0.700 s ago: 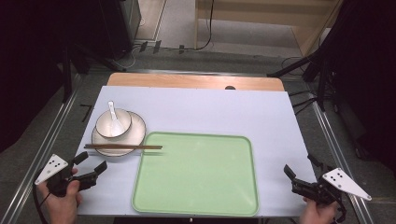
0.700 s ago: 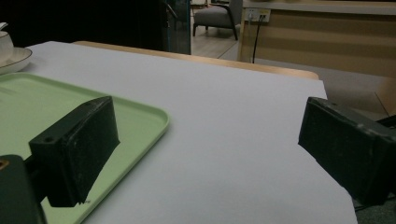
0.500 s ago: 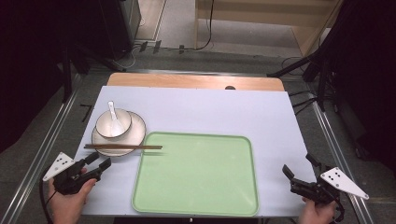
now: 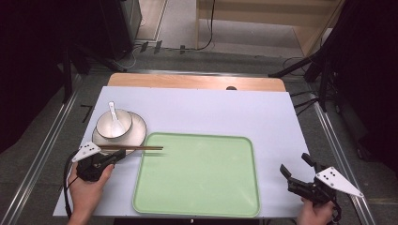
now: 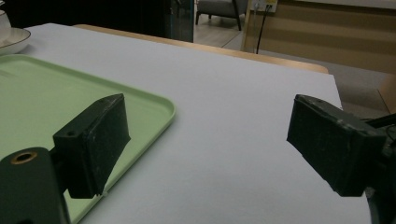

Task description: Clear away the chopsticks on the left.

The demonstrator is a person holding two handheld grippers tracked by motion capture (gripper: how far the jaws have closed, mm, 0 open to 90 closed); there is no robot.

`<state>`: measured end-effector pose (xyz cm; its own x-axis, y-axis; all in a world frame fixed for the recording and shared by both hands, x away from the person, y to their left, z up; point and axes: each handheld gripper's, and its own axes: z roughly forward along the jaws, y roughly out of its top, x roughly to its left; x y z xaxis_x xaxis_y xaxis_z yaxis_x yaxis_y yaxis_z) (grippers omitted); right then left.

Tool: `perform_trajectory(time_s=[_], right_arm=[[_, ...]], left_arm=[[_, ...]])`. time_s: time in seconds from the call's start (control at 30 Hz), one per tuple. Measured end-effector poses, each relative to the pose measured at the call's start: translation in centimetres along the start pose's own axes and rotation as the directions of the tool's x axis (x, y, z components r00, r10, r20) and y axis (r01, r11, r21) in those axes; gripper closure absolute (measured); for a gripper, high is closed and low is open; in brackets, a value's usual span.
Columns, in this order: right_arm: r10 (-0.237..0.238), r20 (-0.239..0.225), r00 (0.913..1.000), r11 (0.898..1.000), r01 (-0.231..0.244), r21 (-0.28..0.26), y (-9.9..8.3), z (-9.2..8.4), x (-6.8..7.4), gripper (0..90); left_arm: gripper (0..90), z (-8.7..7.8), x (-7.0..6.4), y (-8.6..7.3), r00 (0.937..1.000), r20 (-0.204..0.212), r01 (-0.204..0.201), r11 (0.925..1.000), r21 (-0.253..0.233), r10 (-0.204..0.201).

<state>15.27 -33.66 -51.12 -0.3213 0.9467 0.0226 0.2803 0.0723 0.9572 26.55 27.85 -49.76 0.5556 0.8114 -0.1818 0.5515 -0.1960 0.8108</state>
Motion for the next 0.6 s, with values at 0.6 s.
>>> perform_trajectory(time_s=[0.6], right_arm=[[0.001, -0.005, 1.0, 1.0, -0.001, 0.01, -0.1, 0.2, 0.1, 13.0]], left_arm=[[90.0, 4.3, -0.5, 1.7, 0.9948, -0.096, -0.03, 0.9978, 0.059, 0.036]])
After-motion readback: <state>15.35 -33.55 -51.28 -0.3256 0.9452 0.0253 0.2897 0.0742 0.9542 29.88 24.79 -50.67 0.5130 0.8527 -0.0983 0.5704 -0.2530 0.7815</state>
